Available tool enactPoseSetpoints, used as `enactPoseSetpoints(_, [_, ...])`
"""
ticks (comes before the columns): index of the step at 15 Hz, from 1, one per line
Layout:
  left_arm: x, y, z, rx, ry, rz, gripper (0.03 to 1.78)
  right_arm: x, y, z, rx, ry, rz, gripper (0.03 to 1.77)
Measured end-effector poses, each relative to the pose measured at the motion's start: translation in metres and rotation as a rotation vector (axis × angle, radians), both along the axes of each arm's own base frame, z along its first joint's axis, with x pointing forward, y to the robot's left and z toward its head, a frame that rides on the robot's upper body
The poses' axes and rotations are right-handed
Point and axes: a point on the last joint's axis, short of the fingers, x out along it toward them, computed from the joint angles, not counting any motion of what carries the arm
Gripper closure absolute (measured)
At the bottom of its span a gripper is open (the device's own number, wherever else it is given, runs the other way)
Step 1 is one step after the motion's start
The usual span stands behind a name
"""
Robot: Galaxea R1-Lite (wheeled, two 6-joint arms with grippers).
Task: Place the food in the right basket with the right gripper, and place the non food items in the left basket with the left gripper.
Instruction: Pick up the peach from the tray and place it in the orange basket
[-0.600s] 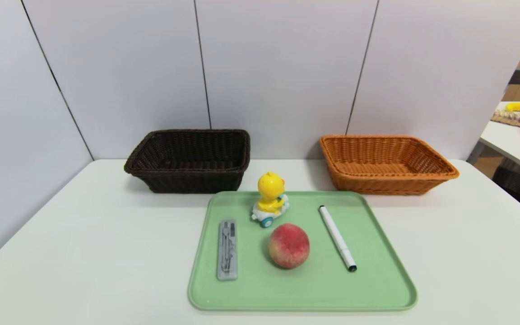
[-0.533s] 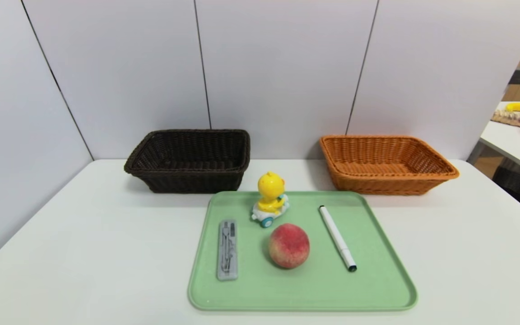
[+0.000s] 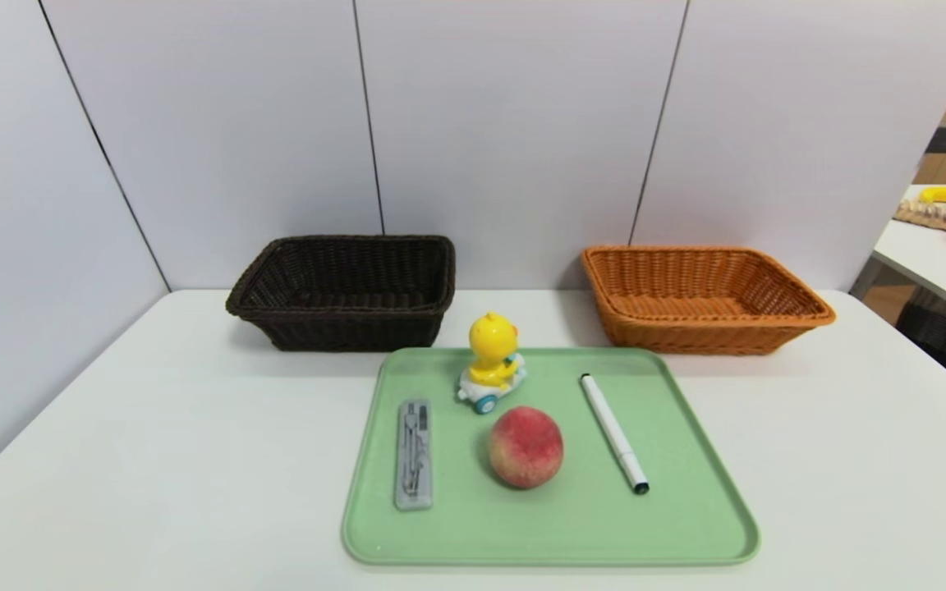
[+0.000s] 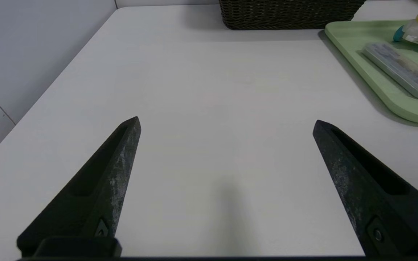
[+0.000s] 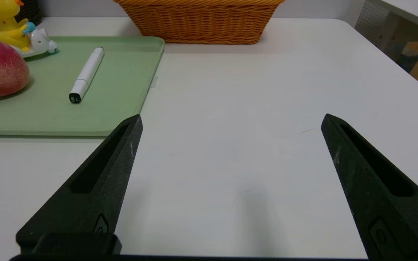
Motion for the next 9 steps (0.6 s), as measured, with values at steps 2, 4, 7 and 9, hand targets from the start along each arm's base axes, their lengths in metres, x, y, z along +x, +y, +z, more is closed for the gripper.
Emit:
enactPoseSetpoints(2, [0.000, 0.000, 0.001, 0.034, 0.001, -0.004, 0.12, 0.000, 0.000, 0.000, -0.009, 0.001, 0.001, 0.10])
enactPoseSetpoints(4, [-0.004, 0.000, 0.011, 0.048, -0.030, -0.005, 0.12, -0.001, 0.000, 0.004, -0.023, -0.007, 0.010, 0.10])
enactPoseSetpoints(7, [-0.021, 0.000, 0.047, 0.053, -0.086, -0.010, 0.12, -0.012, 0.001, 0.048, -0.015, -0.065, 0.041, 0.10])
enactPoseSetpoints(9, [-0.033, -0.001, 0.080, 0.057, -0.103, -0.043, 0.12, -0.023, 0.002, 0.099, -0.016, -0.098, 0.085, 0.10])
